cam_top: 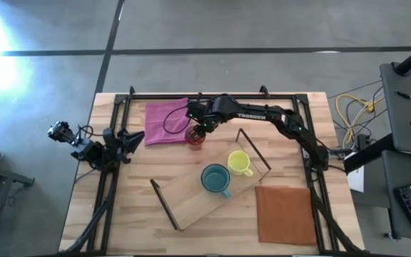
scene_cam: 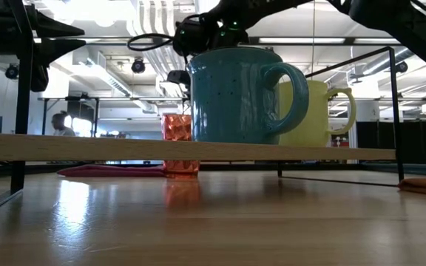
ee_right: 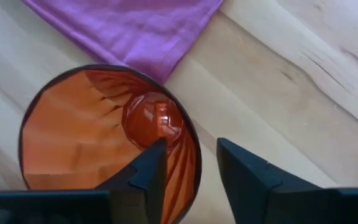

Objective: Stack small to large cups/mugs on shelf
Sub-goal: Put the orange glass on the shelf

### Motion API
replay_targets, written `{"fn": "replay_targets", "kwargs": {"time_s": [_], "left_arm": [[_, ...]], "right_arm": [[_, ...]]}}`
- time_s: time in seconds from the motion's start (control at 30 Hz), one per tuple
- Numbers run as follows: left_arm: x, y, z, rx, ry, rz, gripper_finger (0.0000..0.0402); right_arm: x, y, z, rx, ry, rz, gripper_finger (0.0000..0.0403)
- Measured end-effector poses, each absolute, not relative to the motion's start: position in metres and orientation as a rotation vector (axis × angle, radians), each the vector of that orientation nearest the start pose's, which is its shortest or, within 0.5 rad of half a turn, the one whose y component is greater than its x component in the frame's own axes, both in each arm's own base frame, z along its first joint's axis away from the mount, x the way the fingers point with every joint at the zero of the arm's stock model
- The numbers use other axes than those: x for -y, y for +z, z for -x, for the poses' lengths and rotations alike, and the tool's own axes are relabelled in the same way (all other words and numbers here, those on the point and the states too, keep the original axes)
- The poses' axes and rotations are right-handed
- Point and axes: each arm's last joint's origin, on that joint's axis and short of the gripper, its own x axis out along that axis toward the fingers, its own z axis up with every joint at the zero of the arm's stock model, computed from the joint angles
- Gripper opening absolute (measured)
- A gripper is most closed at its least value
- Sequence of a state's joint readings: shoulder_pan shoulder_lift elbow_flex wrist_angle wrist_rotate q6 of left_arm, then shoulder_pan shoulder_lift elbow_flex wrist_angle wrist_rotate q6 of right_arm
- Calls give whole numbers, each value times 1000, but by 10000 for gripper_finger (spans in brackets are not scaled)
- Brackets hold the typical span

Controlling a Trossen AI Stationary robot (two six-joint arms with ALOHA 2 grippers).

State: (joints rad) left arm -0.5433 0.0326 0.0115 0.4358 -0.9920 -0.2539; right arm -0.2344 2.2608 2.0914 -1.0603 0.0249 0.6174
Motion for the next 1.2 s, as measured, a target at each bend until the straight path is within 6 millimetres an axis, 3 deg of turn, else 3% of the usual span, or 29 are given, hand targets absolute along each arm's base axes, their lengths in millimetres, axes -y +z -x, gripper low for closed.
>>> {"fn": "replay_targets", "kwargs": {"time_s": [0.27,0.43,0.6,0.83,1.0,1.2], "left_arm": [[20,202,-80,361,404,542,73],[20,203,-79,364,403,544,73],[18,212,-77,382,402,553,73],[17,222,-74,382,417,475,73],[17,220,-75,378,417,473,73],[17,220,-75,377,416,475,73]], "right_arm": [[110,233,-458,-1131,-595,-647,19],[109,238,-457,-1143,-594,-644,11],[98,266,-458,-1133,-543,-594,10],[54,314,-452,-1106,-407,-504,9],[13,323,-449,-1135,-251,-372,9],[-25,332,-455,-1039,-89,-234,9]]}}
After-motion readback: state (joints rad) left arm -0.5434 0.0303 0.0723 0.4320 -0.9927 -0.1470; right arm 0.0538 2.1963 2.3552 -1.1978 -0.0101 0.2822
